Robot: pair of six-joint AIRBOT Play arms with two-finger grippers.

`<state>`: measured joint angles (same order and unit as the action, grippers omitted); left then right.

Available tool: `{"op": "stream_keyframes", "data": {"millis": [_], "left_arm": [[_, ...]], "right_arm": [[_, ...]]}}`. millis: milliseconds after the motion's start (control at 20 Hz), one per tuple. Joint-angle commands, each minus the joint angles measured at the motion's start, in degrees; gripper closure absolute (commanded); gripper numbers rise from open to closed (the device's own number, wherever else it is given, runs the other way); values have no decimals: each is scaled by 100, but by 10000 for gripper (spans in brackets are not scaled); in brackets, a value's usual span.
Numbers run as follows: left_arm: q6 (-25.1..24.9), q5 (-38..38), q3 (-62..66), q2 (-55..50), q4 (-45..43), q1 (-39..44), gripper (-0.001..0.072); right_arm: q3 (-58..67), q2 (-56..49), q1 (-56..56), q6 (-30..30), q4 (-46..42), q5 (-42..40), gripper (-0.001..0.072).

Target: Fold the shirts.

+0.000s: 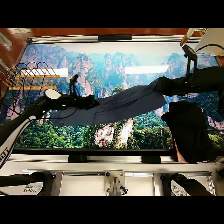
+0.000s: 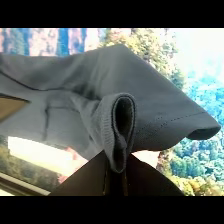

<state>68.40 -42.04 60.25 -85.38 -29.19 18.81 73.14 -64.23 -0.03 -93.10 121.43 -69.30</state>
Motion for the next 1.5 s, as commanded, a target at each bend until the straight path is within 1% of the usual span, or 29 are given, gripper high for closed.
{"op": "stream_keyframes", "data": {"millis": [0, 100, 150, 200, 250, 400, 550, 650, 750, 900, 1100, 1200, 1450], "left_arm": [[240, 813, 7, -232, 396, 754, 676], [238, 1193, 9, -409, 1008, 1141, 676], [238, 1475, 9, -509, 1449, 1340, 676], [236, 1725, 39, -629, 1926, 1563, 676], [234, 1845, 136, -763, 2166, 1753, 676], [240, 1893, 678, -1213, 2240, 2120, 676], [184, 1838, 876, -1298, 2221, 2070, 676], [66, 1268, 874, -1222, 1923, 1784, 677], [70, 717, 809, -981, 1137, 1440, 678], [247, 361, 557, -284, 39, 914, 679], [243, -85, 323, 894, -839, -63, 679], [245, -249, 323, 1480, -946, -734, 678], [243, -673, 326, 2848, -942, -2498, 677]], "right_arm": [[7, 627, 2, 501, 149, -136, 635], [7, 868, 4, 605, 382, -208, 635], [7, 938, 15, 610, 501, -330, 635], [7, 981, 87, 612, 487, -435, 635], [7, 984, 186, 629, 494, -487, 635], [7, 981, 590, 793, 492, -317, 636], [7, 981, 741, 872, 509, -216, 636], [7, 981, 741, 874, 516, -164, 636], [7, 981, 741, 872, 636, -2, 636], [7, 981, 741, 859, 938, 247, 636], [7, 876, 1154, 859, 962, 634, 636], [7, 682, 1506, 859, 962, 918, 636], [7, -256, 2592, 859, 964, 2090, 636]]}}
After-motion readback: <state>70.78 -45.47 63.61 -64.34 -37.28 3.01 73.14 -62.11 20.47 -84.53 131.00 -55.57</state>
